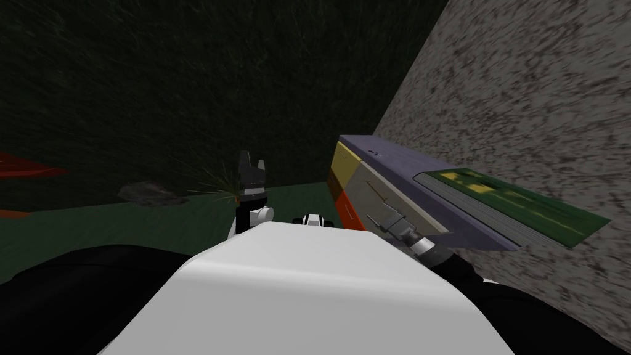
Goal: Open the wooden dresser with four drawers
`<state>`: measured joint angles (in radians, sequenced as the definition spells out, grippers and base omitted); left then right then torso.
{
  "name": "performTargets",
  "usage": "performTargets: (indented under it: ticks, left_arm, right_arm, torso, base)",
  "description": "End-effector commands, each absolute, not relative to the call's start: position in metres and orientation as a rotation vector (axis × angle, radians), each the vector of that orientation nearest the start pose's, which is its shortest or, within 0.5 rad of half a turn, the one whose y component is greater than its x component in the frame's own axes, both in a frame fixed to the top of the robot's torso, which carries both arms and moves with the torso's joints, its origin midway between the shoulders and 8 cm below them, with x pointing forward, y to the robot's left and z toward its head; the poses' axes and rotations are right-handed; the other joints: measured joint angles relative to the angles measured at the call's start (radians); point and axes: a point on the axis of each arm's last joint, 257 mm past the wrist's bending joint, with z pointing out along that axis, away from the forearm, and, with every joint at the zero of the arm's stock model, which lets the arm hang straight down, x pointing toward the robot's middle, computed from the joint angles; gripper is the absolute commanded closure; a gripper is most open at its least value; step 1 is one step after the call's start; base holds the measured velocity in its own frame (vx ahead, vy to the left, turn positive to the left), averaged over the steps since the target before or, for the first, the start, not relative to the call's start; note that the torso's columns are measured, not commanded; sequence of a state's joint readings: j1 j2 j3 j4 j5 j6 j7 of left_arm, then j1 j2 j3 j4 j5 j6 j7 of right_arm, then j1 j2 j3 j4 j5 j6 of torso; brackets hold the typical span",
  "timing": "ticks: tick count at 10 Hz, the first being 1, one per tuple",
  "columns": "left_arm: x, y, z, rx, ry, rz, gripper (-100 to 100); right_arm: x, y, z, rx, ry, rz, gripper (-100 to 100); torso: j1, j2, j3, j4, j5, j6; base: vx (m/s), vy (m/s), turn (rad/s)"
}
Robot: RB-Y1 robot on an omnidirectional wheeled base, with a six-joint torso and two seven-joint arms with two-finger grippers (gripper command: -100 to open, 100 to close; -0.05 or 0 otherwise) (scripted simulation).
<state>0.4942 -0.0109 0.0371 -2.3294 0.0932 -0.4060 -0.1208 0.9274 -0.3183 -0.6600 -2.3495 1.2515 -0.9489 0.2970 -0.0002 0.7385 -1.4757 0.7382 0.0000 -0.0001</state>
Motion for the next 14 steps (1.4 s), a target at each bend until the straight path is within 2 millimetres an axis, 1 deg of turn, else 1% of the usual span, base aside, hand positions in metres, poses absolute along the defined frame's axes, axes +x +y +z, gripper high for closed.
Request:
performTargets:
  ticks: [1, 2, 3, 4, 5, 6, 10, 13, 14]
  left_arm:
    - [0.346, 0.302, 0.031, -0.703, 0.606, -1.209, 0]
    - [0.346, 0.302, 0.031, -0.703, 0.606, -1.209, 0]
    - [0.346, 0.302, 0.031, -0.703, 0.606, -1.209, 0]
    - [0.346, 0.302, 0.031, -0.703, 0.606, -1.209, 0]
    - [0.346, 0.302, 0.031, -0.703, 0.606, -1.209, 0]
    - [0.346, 0.302, 0.031, -0.703, 0.606, -1.209, 0]
    - [0.346, 0.302, 0.031, -0.703, 0.606, -1.209, 0]
    - [0.346, 0.302, 0.031, -0.703, 0.606, -1.209, 0]
    - [0.346, 0.302, 0.031, -0.703, 0.606, -1.209, 0]
  right_arm:
    - [0.230, -0.353, -0.172, -1.080, 1.667, -0.290, -100]
    - [0.229, -0.355, -0.175, -1.089, 1.674, -0.298, -100]
    - [0.223, -0.366, -0.180, -1.145, 1.699, -0.340, -100]
    - [0.223, -0.368, -0.182, -1.156, 1.706, -0.349, -100]
    - [0.216, -0.380, -0.186, -1.212, 1.729, -0.391, -100]
    - [0.216, -0.381, -0.188, -1.221, 1.735, -0.398, -100]
    - [0.192, -0.426, -0.201, -1.442, 1.818, -0.555, -100]
    - [0.179, -0.452, -0.202, -1.583, 1.853, -0.643, -100]
    - [0.184, -0.445, -0.203, -1.550, 1.845, -0.624, -100]
  torso:
    - [0.000, 0.000, 0.000, 0.000, 0.000, 0.000]
    - [0.000, -0.001, -0.001, 0.000, 0.000, 0.000]
    - [0.000, -0.001, 0.000, 0.000, 0.000, 0.000]
    - [0.000, -0.001, -0.001, 0.000, 0.000, 0.000]
    - [0.000, 0.000, 0.000, 0.000, 0.000, 0.000]
    - [0.001, -0.001, 0.000, 0.000, 0.000, 0.000]
    - [0.000, -0.002, -0.001, -0.001, 0.000, 0.000]
    - [0.000, 0.001, 0.000, 0.000, 0.000, 0.000]
    - [0.000, 0.001, 0.001, 0.000, 0.000, 0.000]
  base:
    - [0.066, -0.013, 0.111]
    - [0.055, -0.016, 0.056]
    - [0.060, -0.021, 0.105]
    - [0.051, -0.018, 0.056]
    - [0.063, -0.008, 0.113]
    - [0.049, -0.013, 0.045]
    - [0.068, -0.020, 0.112]
    - [0.067, -0.025, 0.096]
    - [0.026, -0.012, 0.025]
